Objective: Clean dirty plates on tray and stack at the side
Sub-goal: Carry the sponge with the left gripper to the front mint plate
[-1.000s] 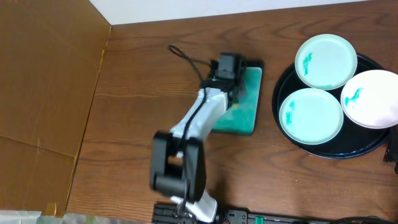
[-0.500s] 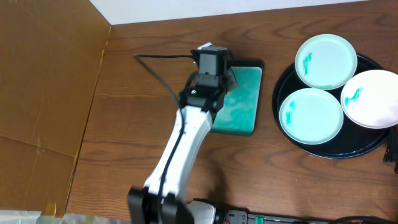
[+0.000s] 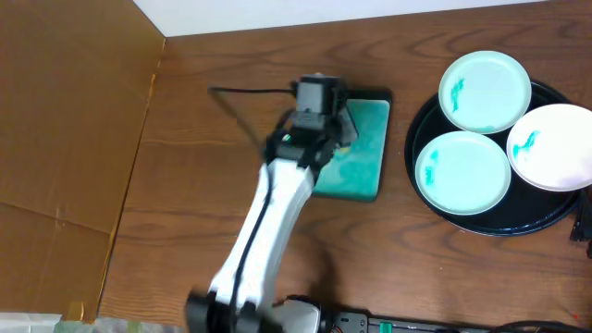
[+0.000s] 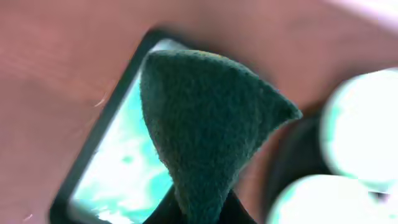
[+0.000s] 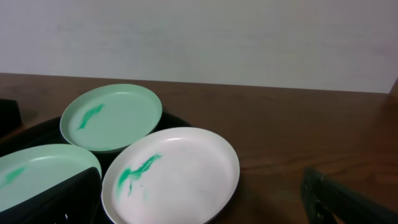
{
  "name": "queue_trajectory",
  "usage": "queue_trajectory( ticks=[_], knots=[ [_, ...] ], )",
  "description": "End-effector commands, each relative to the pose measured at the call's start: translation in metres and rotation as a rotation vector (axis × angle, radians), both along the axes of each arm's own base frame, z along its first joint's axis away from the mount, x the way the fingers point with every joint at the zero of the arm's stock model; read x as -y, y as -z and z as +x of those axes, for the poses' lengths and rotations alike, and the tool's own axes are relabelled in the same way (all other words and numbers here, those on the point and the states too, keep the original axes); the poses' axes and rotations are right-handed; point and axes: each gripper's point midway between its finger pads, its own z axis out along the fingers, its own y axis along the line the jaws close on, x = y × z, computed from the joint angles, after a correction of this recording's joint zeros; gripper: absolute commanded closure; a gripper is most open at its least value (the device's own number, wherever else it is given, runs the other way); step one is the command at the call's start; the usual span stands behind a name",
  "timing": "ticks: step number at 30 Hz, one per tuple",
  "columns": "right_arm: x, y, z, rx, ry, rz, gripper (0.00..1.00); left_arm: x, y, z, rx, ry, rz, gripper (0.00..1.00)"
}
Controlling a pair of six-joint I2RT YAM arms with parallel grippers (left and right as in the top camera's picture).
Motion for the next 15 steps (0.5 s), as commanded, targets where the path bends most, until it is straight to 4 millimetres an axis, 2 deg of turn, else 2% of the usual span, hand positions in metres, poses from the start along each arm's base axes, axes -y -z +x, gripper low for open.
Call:
queue_trajectory(
  ticks=[1,3,4,6,7,12,13,15],
  knots=[
    [0.002,0.001,0.000,-0.003,0.009,-0.011,0.01,0.048,-0.058,-0.017,0.106,0.162,-0.269,0.93],
    [0.002,0.001,0.000,-0.003,0.009,-0.011,0.01,0.068,-0.054,-0.026,0.066,0.211,-0.352,0.93],
    [0.002,0.001,0.000,-0.003,0.009,-0.011,0.01,0.085,-0.045,-0.032,0.017,0.235,-0.400,0.93],
    [0.002,0.001,0.000,-0.003,0.009,-0.011,0.01,0.107,-0.029,-0.039,-0.050,0.253,-0.427,0.93],
    [0.002,0.001,0.000,-0.003,0.009,-0.011,0.01,0.135,-0.010,-0.044,-0.108,0.304,-0.428,0.93],
    [0.002,0.001,0.000,-0.003,0.009,-0.011,0.01,0.204,0.040,-0.054,-0.198,0.453,-0.389,0.93],
    [0.002,0.001,0.000,-0.003,0.009,-0.011,0.01,0.226,0.077,-0.051,-0.219,0.424,-0.327,0.93],
    [0.002,0.001,0.000,-0.003,0.009,-0.011,0.01,0.225,0.093,-0.047,-0.215,0.354,-0.276,0.93]
  ],
)
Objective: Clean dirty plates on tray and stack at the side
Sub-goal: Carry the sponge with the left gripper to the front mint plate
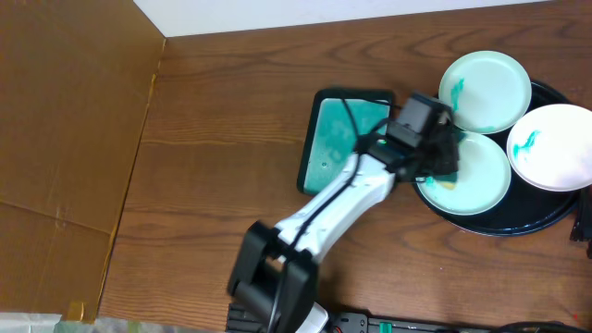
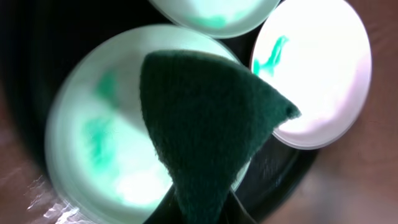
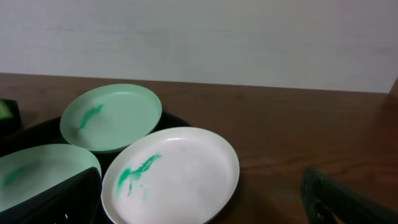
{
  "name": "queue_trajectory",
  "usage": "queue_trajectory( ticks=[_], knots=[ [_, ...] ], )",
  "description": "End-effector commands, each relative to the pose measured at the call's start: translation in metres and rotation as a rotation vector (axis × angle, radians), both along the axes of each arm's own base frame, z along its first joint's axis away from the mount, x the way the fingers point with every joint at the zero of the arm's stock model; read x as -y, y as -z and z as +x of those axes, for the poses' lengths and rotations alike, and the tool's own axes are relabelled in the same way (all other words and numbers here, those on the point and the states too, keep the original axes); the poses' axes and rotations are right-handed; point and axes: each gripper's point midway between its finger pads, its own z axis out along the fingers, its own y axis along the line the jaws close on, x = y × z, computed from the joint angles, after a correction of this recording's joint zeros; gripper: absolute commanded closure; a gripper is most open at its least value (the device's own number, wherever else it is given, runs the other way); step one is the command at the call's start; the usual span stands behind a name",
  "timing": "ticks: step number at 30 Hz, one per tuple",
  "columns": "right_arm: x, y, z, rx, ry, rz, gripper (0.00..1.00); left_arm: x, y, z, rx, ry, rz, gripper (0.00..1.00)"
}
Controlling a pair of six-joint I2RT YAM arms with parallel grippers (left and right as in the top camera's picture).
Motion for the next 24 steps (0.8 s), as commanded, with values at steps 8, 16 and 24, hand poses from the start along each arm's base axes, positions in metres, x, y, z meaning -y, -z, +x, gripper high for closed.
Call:
queue_trajectory(
  ticks=[8,16,24],
  knots=[
    [0.002,0.001,0.000,-0.004,0.009,-0.011,0.01,0.032,0.071,0.008,0.008,-0.179,0.126,0.93],
    [0.002,0.001,0.000,-0.004,0.009,-0.011,0.01,0.023,0.064,0.020,0.071,-0.178,0.156,0.44],
    [0.002,0.001,0.000,-0.004,0.009,-0.011,0.01,-0.019,-0.024,0.037,0.184,-0.263,0.071,0.38]
  ],
)
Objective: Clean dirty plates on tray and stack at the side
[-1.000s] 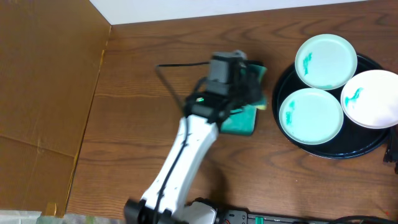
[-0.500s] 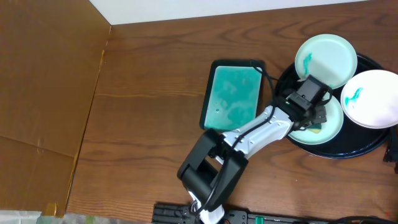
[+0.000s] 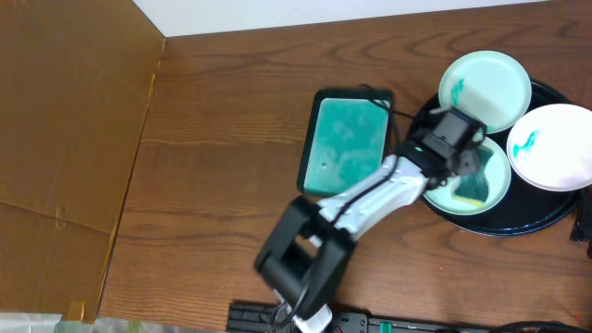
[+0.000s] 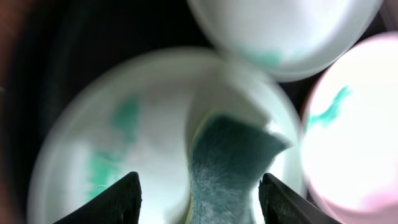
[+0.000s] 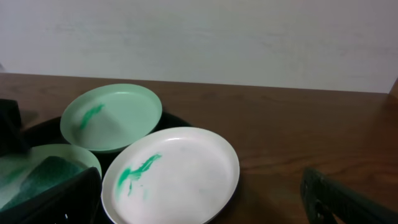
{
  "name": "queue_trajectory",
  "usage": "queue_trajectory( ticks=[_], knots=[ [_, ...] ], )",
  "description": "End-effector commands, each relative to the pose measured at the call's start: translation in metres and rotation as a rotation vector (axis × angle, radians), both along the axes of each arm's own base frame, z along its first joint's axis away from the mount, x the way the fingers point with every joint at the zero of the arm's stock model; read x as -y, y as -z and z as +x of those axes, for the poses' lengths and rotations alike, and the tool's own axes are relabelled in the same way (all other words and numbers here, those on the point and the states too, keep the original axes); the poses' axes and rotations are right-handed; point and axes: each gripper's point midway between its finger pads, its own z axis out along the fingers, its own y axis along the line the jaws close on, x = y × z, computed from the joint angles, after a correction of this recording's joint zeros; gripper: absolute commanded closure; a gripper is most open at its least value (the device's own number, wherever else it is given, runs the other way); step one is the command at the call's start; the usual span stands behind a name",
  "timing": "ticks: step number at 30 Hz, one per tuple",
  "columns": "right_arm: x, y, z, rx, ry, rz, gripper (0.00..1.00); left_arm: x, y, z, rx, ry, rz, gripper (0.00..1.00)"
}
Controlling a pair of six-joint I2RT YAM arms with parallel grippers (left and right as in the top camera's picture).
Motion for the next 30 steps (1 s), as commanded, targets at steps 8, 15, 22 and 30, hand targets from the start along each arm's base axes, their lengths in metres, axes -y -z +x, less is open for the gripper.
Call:
queue_trajectory(
  ticks=[8,15,22,30],
  knots=[
    [0.002,0.001,0.000,-0.003,0.009,-0.011,0.01,-0.131,-0.132,-0.008,0.212,-0.107,0.108,0.21],
    [0.002,0.001,0.000,-0.003,0.009,-0.013,0.01,-0.200,-0.123,-0.036,0.083,-0.251,0.219,0.18],
    [-0.070,-0.065,-0.023,0.192,-0.442,0.279,0.01,-0.204,-0.114,-0.046,0.028,-0.247,0.244,0.17],
    [-0.078,-0.183,-0.094,0.589,-0.713,0.589,0.01,-0.204,-0.112,-0.049,0.012,-0.242,0.244,0.17]
  ],
)
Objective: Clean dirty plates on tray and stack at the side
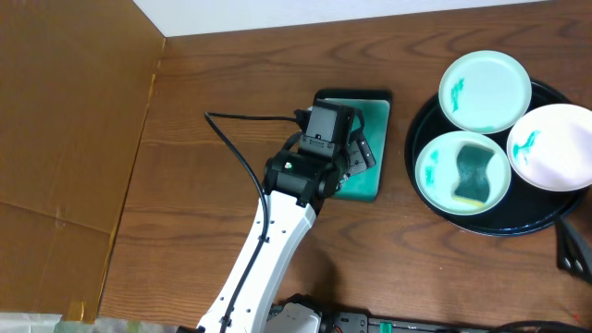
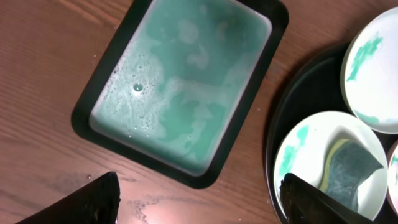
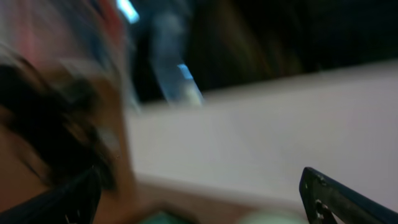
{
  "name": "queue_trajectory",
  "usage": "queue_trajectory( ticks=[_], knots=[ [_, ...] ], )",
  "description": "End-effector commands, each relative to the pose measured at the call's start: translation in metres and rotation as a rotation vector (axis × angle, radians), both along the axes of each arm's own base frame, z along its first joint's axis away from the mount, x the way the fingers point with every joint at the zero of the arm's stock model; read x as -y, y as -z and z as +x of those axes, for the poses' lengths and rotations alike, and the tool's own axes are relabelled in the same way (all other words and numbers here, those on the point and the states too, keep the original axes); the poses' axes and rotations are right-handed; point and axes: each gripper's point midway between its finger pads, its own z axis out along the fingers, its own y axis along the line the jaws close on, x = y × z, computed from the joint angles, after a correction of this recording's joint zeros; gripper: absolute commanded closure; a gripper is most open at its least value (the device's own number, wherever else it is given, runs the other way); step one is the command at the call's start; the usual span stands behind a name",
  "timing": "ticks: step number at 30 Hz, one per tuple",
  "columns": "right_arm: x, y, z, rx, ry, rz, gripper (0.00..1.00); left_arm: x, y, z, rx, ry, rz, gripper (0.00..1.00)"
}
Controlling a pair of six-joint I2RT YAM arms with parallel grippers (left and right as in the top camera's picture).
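Note:
A dark green sponge (image 1: pixel 472 176) lies on the near green plate (image 1: pixel 435 171) in the round black tray (image 1: pixel 413 129). Two more plates share the tray, a green one (image 1: pixel 486 90) and a white one (image 1: pixel 555 146), both with green smears. My left gripper (image 1: pixel 353 159) hangs open over the soapy basin (image 1: pixel 370 116), holding nothing. The left wrist view shows the basin (image 2: pixel 186 93), the tray (image 2: pixel 292 112) and the sponge (image 2: pixel 351 171). My right gripper (image 1: pixel 573 248) sits at the table's near right corner; its wrist view is blurred, with the fingers (image 3: pixel 348 199) wide apart.
A brown cardboard wall (image 1: pixel 65 139) fills the left side. A black cable (image 1: pixel 236 129) loops over the table left of the basin. A white wall runs along the far edge. Wet streaks (image 2: pixel 143 202) mark the wood near the basin.
My left gripper has gone from above the near green plate back to the basin, still open. The sponge stays on that plate. The right arm has moved; its view is now blurred.
At first my left gripper held the sponge above the basin. Then it held it over the near green plate in the tray. Then it was open with the sponge lying on that plate. Now it hangs empty over the basin.

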Motion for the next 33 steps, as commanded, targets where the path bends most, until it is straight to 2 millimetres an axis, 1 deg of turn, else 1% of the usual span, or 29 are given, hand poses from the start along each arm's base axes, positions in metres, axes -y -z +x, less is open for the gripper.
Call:
queue_trajectory(
  ticks=[1,2,3,4,5,6,7,8,10,11,12,13,15,16,17,18,19,20,21,22,23,24,25,27,28,29,30,31,33],
  knots=[
    [0.011,-0.049,-0.036,0.115,-0.099,0.206,0.01,-0.004,0.003,-0.002,-0.016,-0.001,0.017,0.17],
    [0.018,-0.072,-0.047,0.189,-0.049,0.221,0.01,-0.004,0.003,-0.003,-0.019,-0.001,0.018,0.17],
    [0.020,-0.081,-0.049,0.200,-0.024,0.216,0.01,-0.004,0.003,-0.003,-0.019,-0.001,0.018,0.17],
    [0.021,-0.099,-0.045,0.184,0.051,0.152,0.01,-0.004,0.003,-0.003,-0.019,-0.001,0.018,0.17],
    [0.021,-0.105,-0.034,0.110,0.102,0.104,0.01,-0.004,0.003,-0.003,-0.019,-0.001,0.018,0.17],
    [0.023,-0.107,-0.022,0.017,0.150,0.070,0.01,-0.004,0.003,-0.003,-0.019,-0.001,0.018,0.17],
    [0.029,-0.097,0.006,-0.224,0.253,-0.049,0.01,-0.004,0.003,-0.003,-0.019,-0.001,0.018,0.17],
    [0.031,-0.090,0.015,-0.317,0.282,-0.097,0.01,-0.004,0.003,-0.003,-0.019,-0.001,0.018,0.17],
    [0.037,-0.056,0.038,-0.651,0.316,-0.223,0.01,-0.004,0.003,-0.003,-0.019,-0.001,0.018,0.17],
    [0.036,-0.040,0.042,-0.784,0.293,-0.254,0.01,-0.004,0.003,-0.003,-0.019,-0.001,0.018,0.17],
    [0.032,-0.027,0.043,-0.888,0.250,-0.269,0.01,-0.004,0.003,-0.003,-0.019,-0.001,0.018,0.17],
    [0.019,-0.006,0.043,-1.067,0.138,-0.284,0.01,-0.004,0.003,-0.003,-0.019,-0.001,0.018,0.17],
    [0.005,0.012,0.048,-1.213,0.008,-0.275,0.01,-0.004,0.003,-0.002,-0.019,-0.001,0.018,0.17],
    [0.000,0.021,0.053,-1.265,-0.039,-0.270,0.01,-0.004,0.003,-0.002,-0.019,-0.001,0.018,0.17],
    [0.000,0.038,0.065,-1.336,-0.056,-0.267,0.14,-0.004,0.003,-0.003,-0.019,-0.001,0.018,0.17],
    [0.000,0.044,0.069,-1.366,-0.062,-0.267,0.18,-0.004,0.003,-0.002,-0.019,-0.001,0.018,0.17],
    [0.000,0.059,0.079,-1.419,-0.071,-0.280,0.28,-0.004,0.003,-0.002,-0.019,-0.001,0.018,0.17],
    [-0.001,0.072,0.086,-1.467,-0.074,-0.295,0.34,-0.004,0.003,-0.002,-0.019,-0.001,0.018,0.17],
    [0.000,0.088,0.093,-1.523,-0.062,-0.317,0.36,-0.004,0.003,-0.002,-0.019,-0.001,0.018,0.17],
    [-0.001,0.103,0.099,-1.573,-0.049,-0.349,0.35,-0.004,0.003,-0.003,-0.019,-0.001,0.018,0.17],
    [-0.004,0.115,0.103,-1.605,-0.041,-0.380,0.35,-0.004,0.003,-0.003,-0.019,-0.001,0.018,0.17],
    [-0.013,0.139,0.111,-1.666,-0.038,-0.440,0.35,-0.004,0.003,-0.003,-0.019,-0.001,0.018,0.17],
    [-0.021,0.151,0.115,-1.695,-0.044,-0.460,0.35,-0.004,0.003,-0.003,-0.019,-0.001,0.018,0.17],
    [-0.036,0.174,0.122,-1.748,-0.057,-0.486,0.40,-0.004,0.003,-0.002,-0.019,-0.001,0.018,0.17],
    [-0.046,0.191,0.125,-1.787,-0.067,-0.514,0.42,-0.004,0.003,-0.002,-0.019,-0.001,0.018,0.17],
    [-0.050,0.202,0.125,-1.816,-0.061,-0.529,0.43,-0.004,0.003,-0.002,-0.019,-0.001,0.018,0.17],
    [-0.051,0.210,0.125,-1.839,-0.047,-0.541,0.43,-0.004,0.003,-0.003,-0.019,-0.001,0.018,0.17],
    [-0.050,0.223,0.125,-1.877,-0.011,-0.558,0.43,-0.004,0.003,-0.003,-0.019,-0.001,0.018,0.17],
    [-0.047,0.242,0.126,-1.924,0.045,-0.587,0.42,-0.004,0.003,-0.003,-0.019,-0.001,0.018,0.17]
  ],
)
